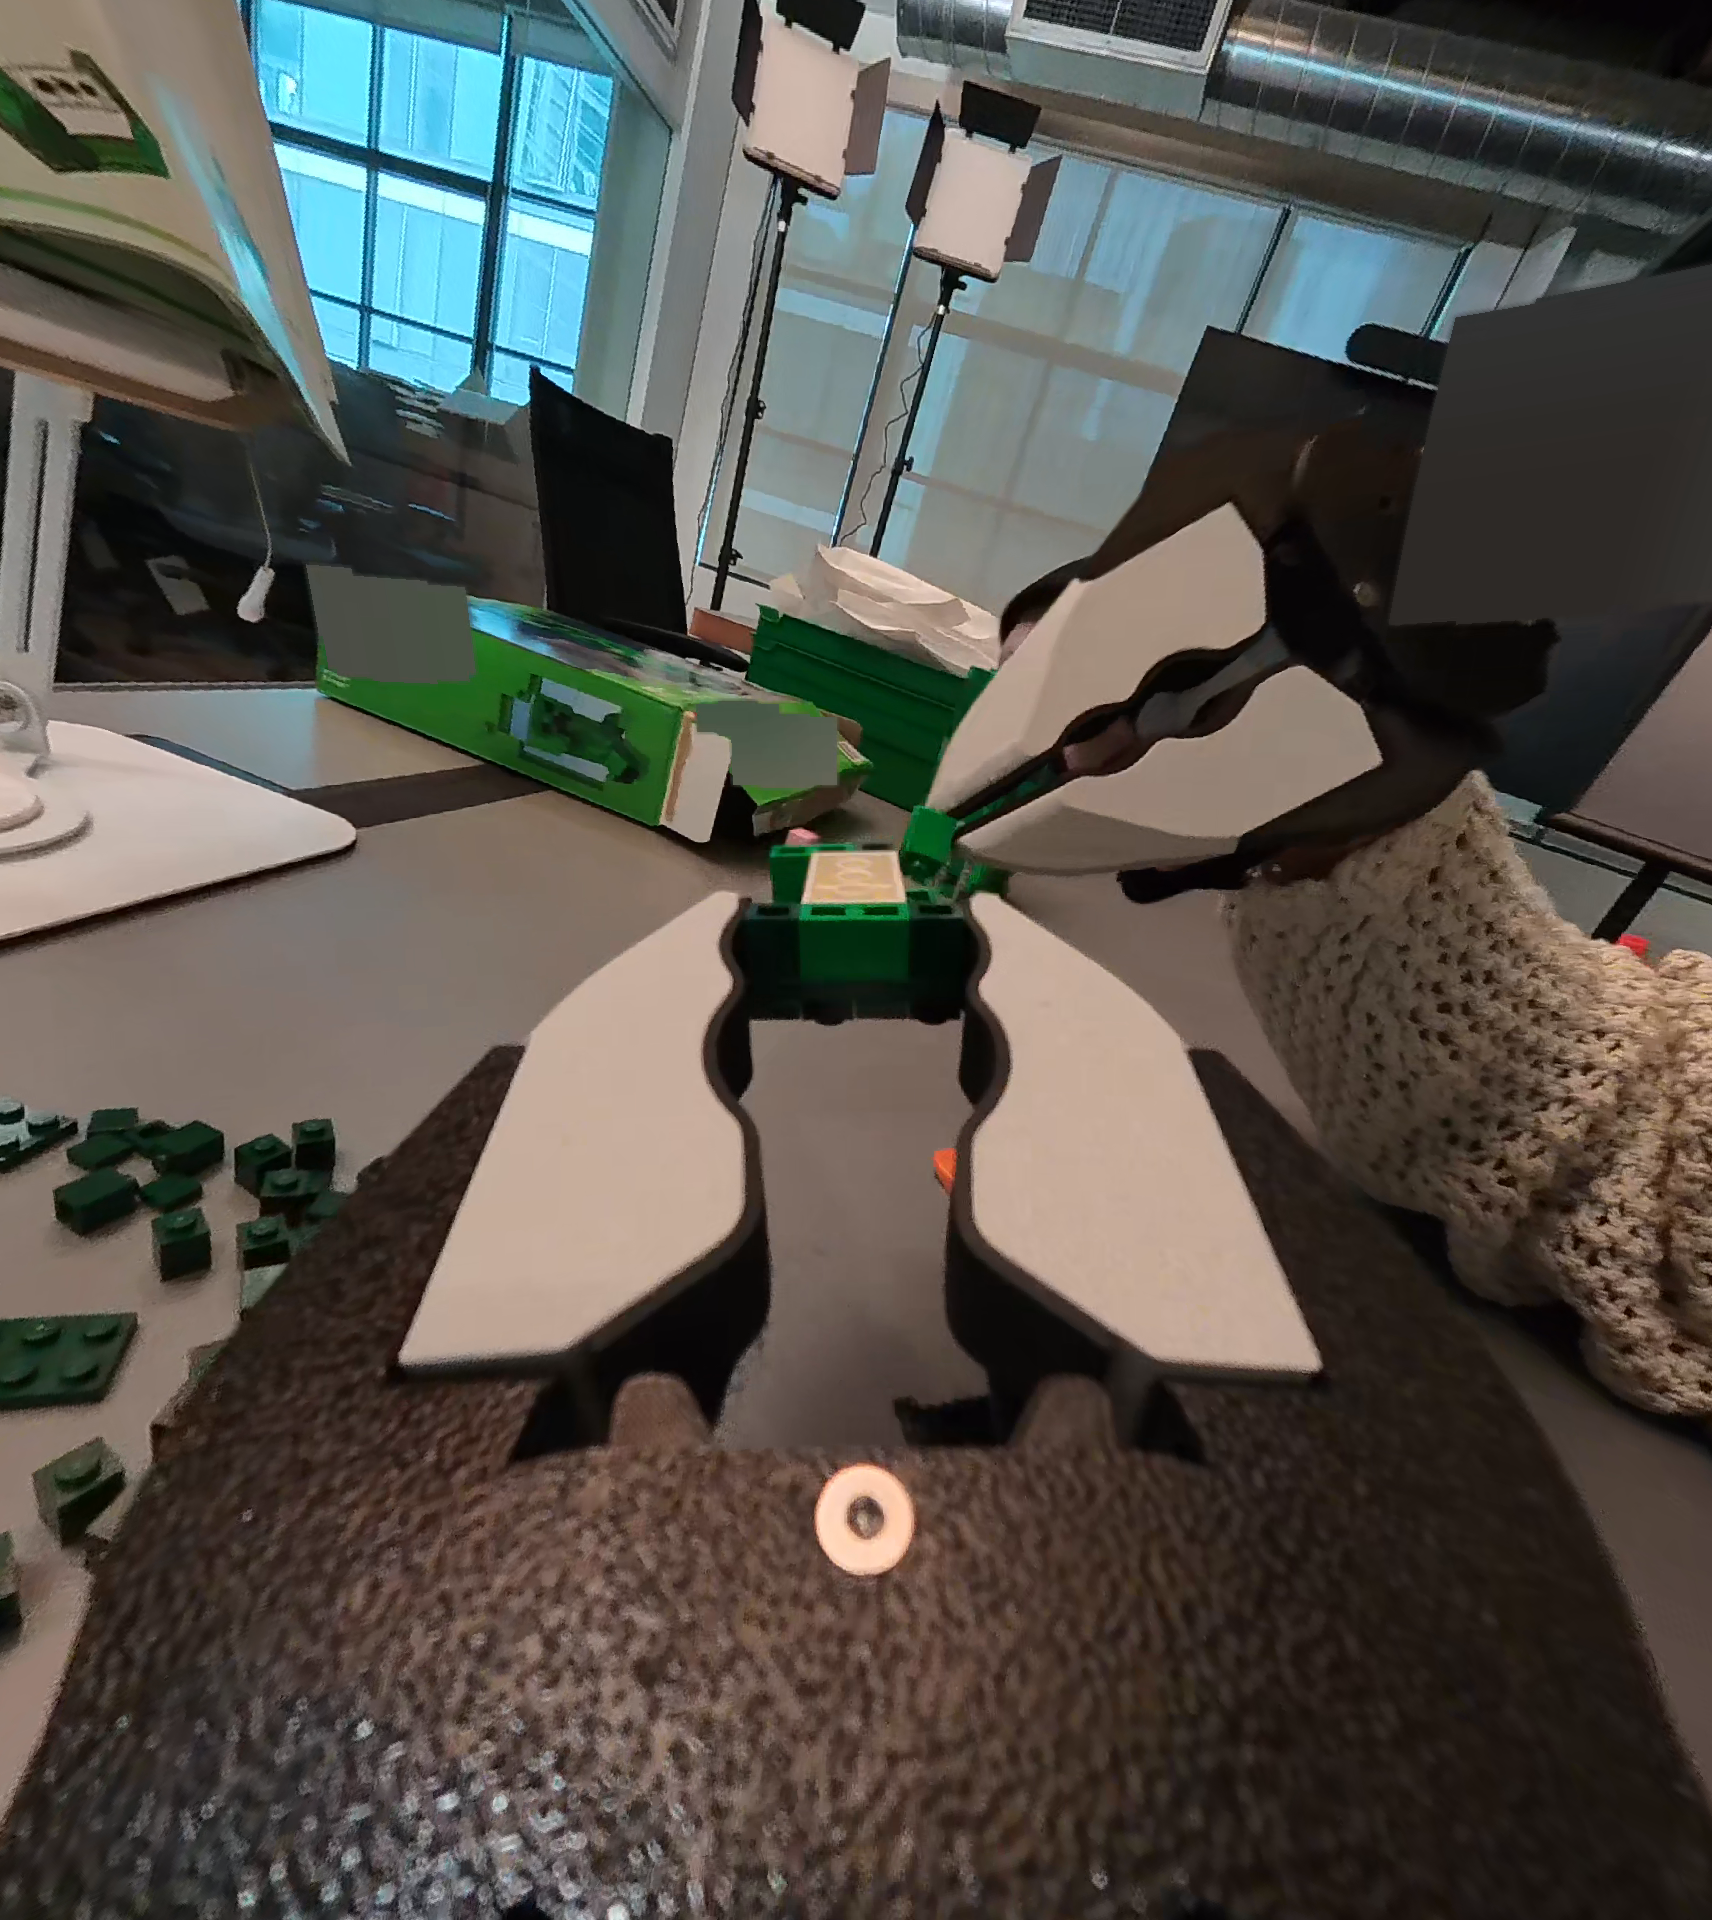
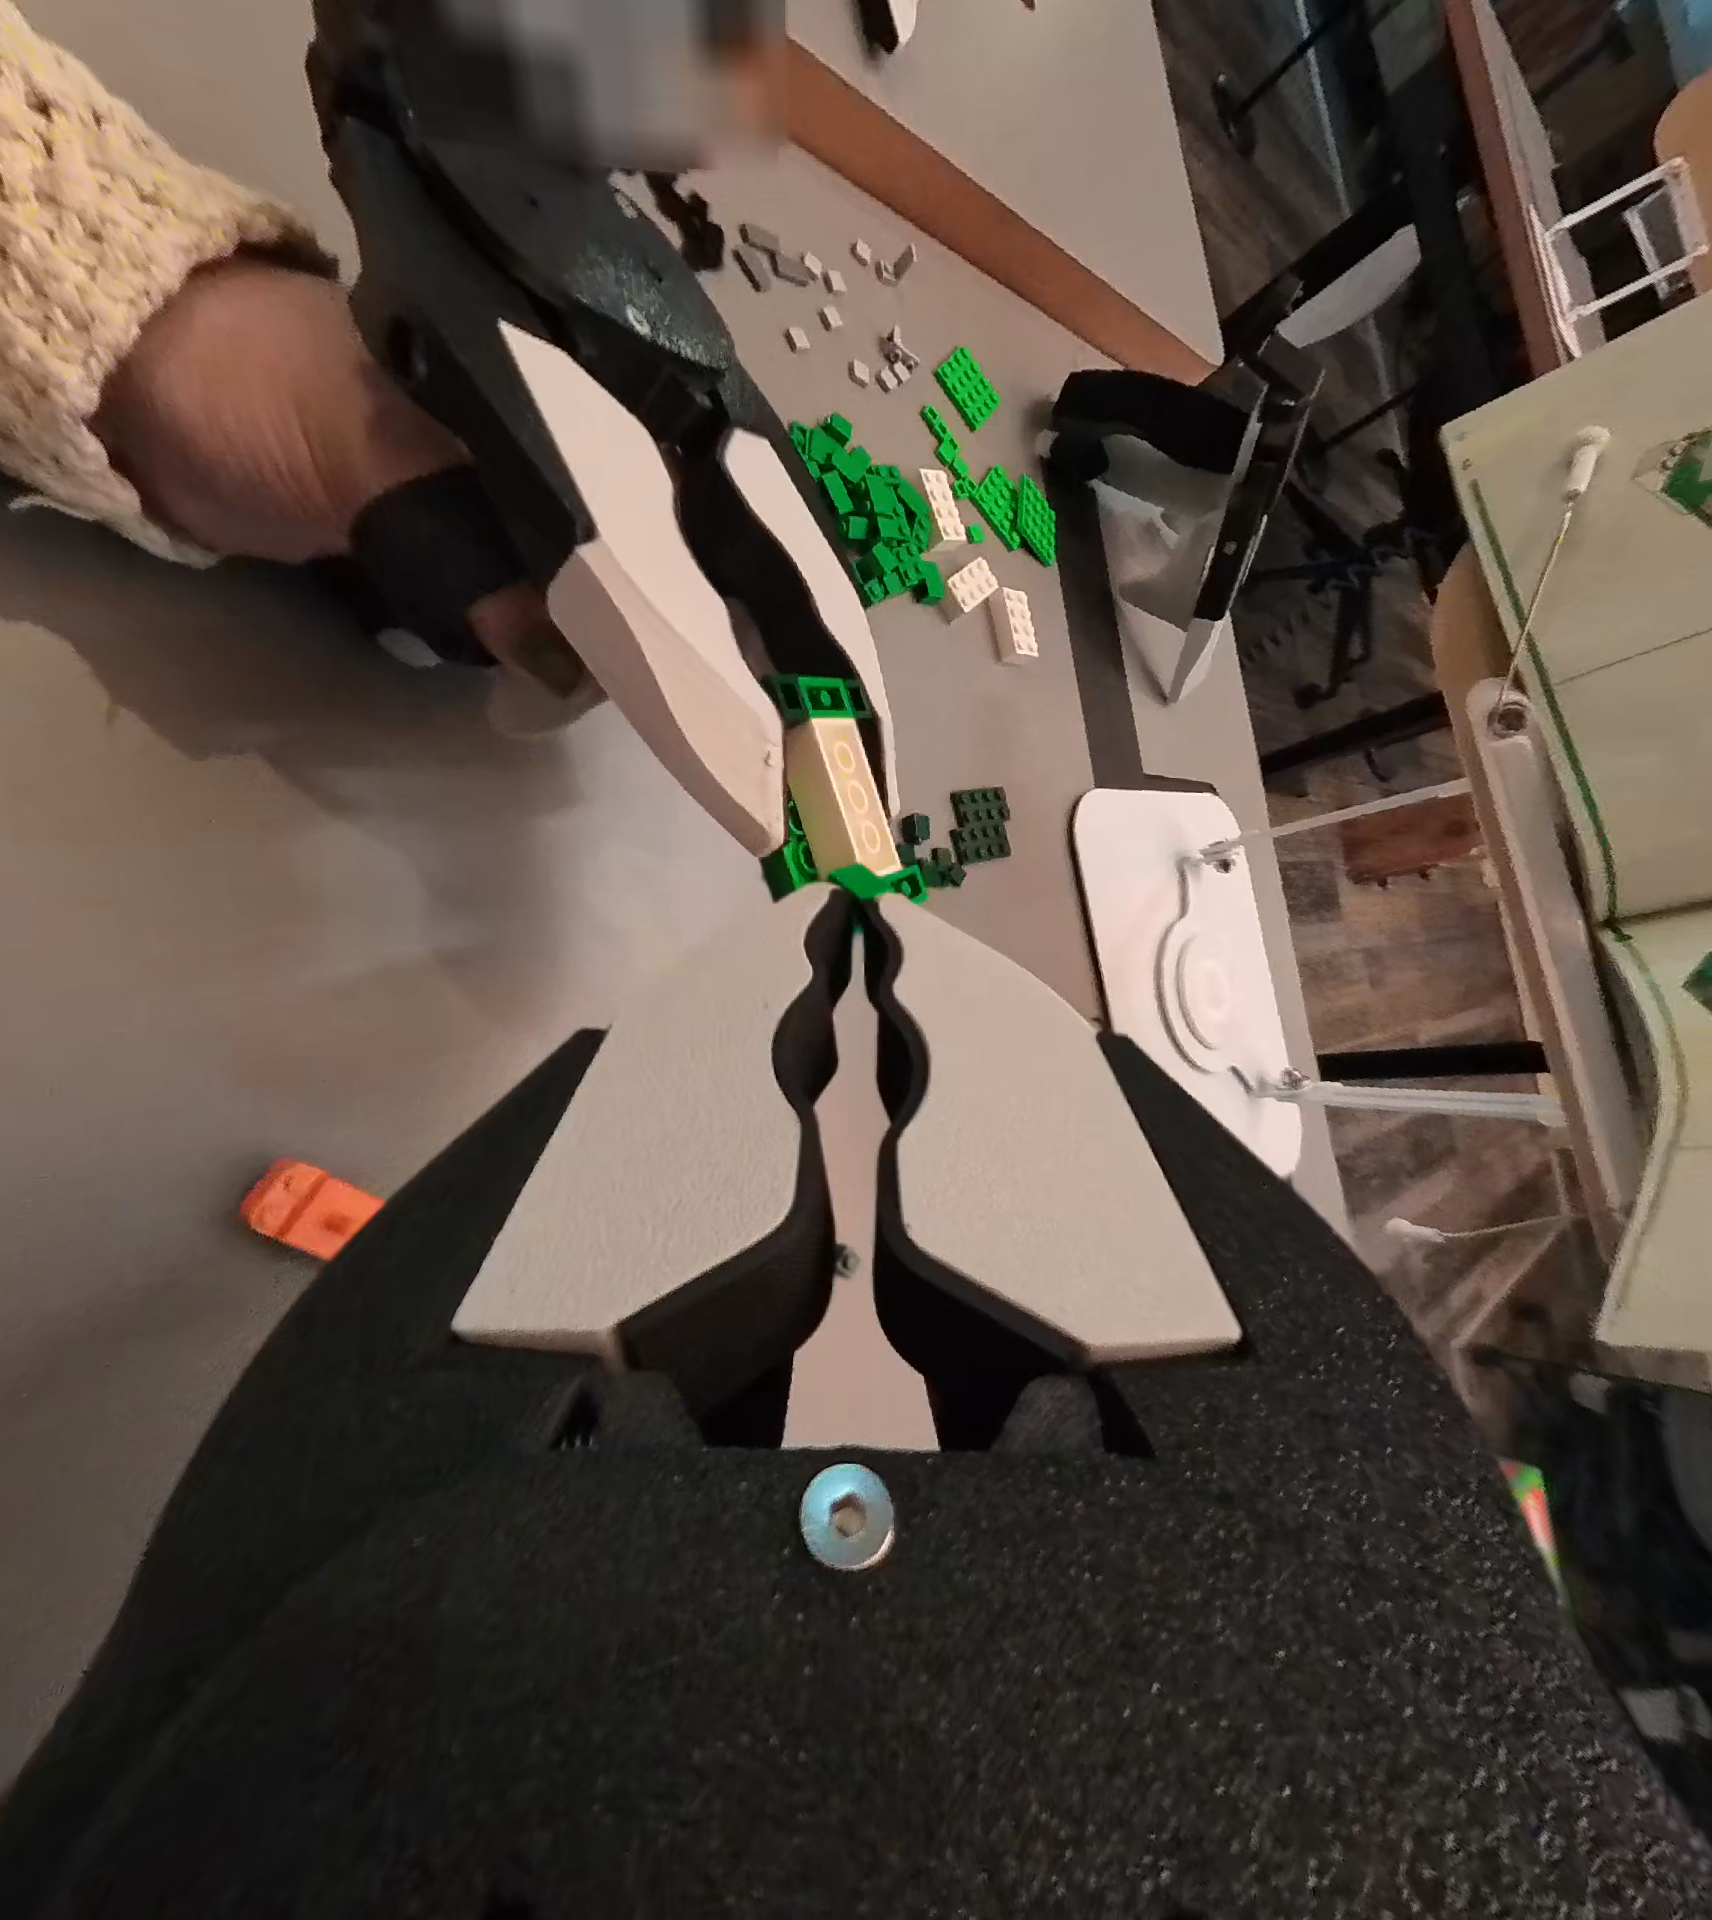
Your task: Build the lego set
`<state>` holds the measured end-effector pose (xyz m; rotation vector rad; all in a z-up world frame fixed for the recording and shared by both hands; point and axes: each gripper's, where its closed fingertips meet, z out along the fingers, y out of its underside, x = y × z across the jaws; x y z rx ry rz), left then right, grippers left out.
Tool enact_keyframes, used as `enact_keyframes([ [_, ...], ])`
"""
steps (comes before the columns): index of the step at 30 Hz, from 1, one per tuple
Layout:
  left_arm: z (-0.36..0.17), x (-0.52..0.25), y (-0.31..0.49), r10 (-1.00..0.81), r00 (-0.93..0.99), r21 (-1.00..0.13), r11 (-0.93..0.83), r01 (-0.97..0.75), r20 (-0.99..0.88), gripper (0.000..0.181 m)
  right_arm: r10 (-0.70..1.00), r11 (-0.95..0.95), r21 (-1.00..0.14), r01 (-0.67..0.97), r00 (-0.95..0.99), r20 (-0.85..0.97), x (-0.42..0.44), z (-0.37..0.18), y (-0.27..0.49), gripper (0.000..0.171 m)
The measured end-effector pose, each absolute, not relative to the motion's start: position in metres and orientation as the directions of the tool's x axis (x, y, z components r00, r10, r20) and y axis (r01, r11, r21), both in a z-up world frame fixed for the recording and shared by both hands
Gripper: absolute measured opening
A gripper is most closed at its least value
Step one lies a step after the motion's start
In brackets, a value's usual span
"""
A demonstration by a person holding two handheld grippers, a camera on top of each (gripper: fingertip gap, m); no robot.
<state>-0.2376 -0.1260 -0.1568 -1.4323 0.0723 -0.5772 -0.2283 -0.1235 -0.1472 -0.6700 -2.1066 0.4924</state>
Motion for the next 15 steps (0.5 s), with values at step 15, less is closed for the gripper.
enact_keyframes([
  [15, -0.163, -0.228, -0.124, -0.462, 0.826, -0.939, -0.049, 0.339, 0.323, 0.036, 0.404, 0.914, -0.303, 0.268, -0.563, 0.721, -0.218, -0.159, -0.123, 0.002],
])
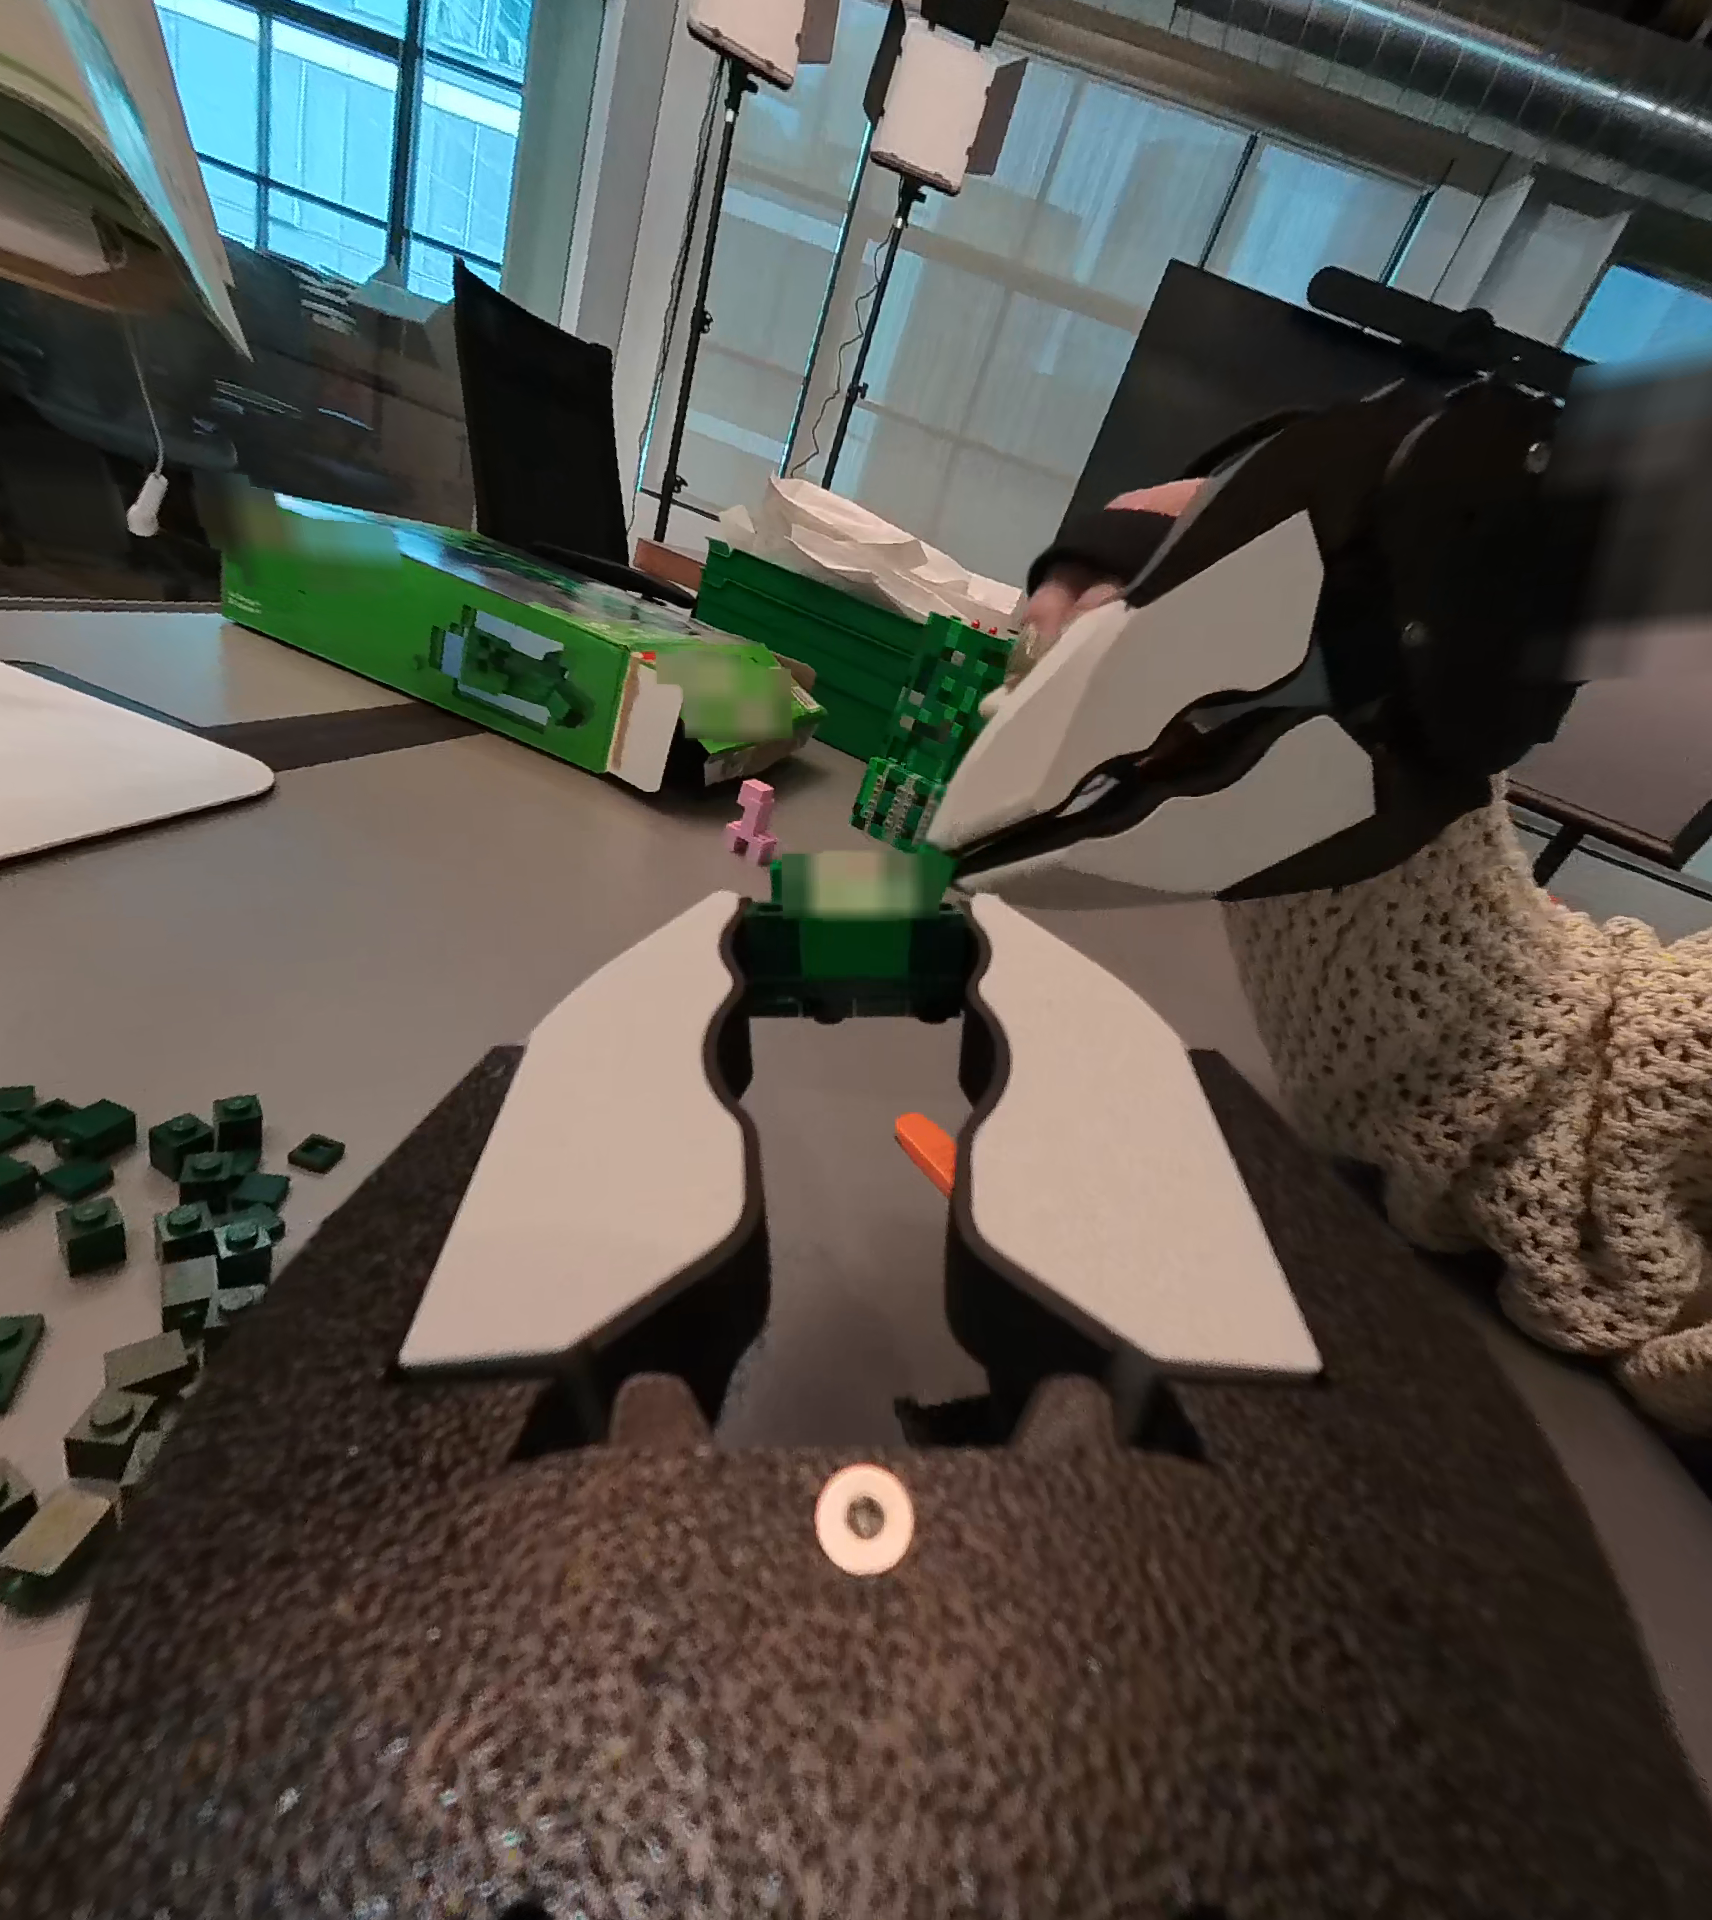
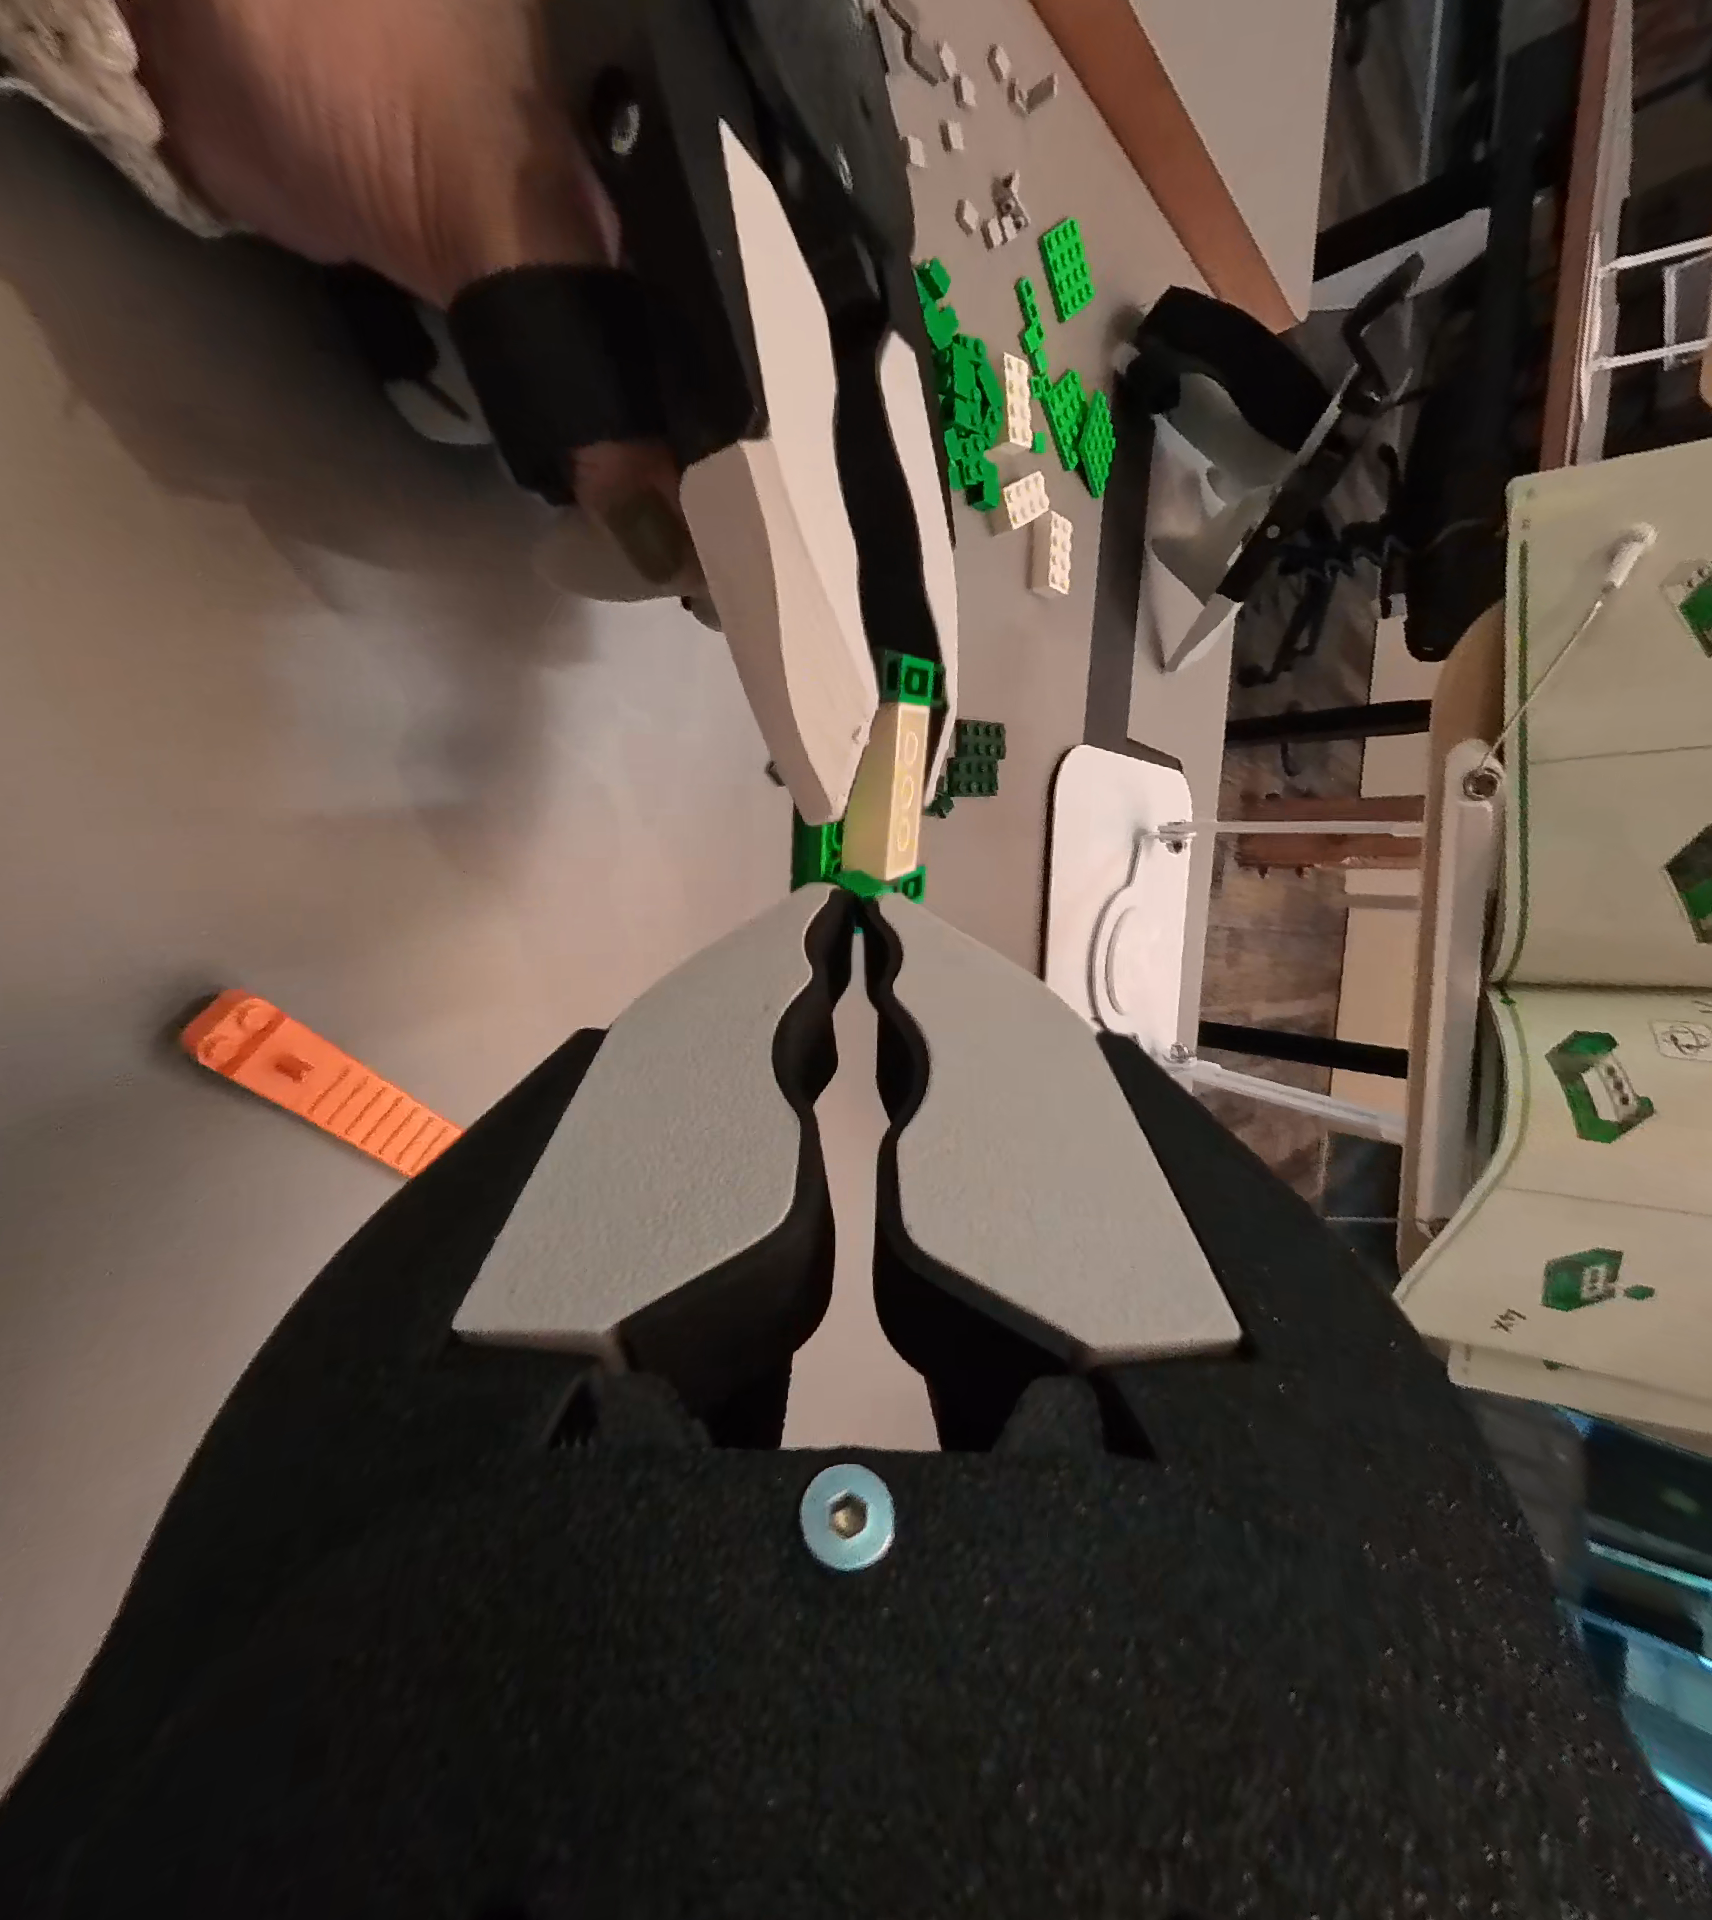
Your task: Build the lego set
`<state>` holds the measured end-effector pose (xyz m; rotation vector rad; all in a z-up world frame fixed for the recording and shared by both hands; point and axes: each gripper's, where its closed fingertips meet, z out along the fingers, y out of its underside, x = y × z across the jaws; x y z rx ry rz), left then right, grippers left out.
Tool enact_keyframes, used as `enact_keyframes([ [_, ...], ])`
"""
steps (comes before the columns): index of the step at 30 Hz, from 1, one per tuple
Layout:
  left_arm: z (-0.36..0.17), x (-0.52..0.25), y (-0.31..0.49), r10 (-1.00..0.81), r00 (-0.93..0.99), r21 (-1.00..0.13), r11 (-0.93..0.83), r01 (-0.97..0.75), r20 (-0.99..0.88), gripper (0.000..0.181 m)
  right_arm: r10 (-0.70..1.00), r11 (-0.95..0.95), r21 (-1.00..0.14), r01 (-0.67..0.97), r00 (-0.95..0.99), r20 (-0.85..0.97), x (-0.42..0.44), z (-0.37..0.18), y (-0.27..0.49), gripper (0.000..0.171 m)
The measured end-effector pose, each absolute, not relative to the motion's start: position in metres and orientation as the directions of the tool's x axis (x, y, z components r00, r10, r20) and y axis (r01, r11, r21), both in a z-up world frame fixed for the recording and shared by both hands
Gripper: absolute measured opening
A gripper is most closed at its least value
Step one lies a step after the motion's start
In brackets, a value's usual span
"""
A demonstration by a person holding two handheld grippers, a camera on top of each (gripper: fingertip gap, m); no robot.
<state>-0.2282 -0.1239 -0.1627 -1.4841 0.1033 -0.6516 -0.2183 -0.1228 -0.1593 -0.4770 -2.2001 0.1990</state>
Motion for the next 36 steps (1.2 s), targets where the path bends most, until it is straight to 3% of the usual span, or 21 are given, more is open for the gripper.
enact_keyframes([
  [36, -0.1592, -0.2245, -0.1277, -0.512, 0.796, -0.935, -0.04, 0.354, 0.323, 0.036, 0.388, 0.92, -0.262, 0.292, -0.574, 0.721, -0.2114, -0.1597, -0.1241, 0.003],
])
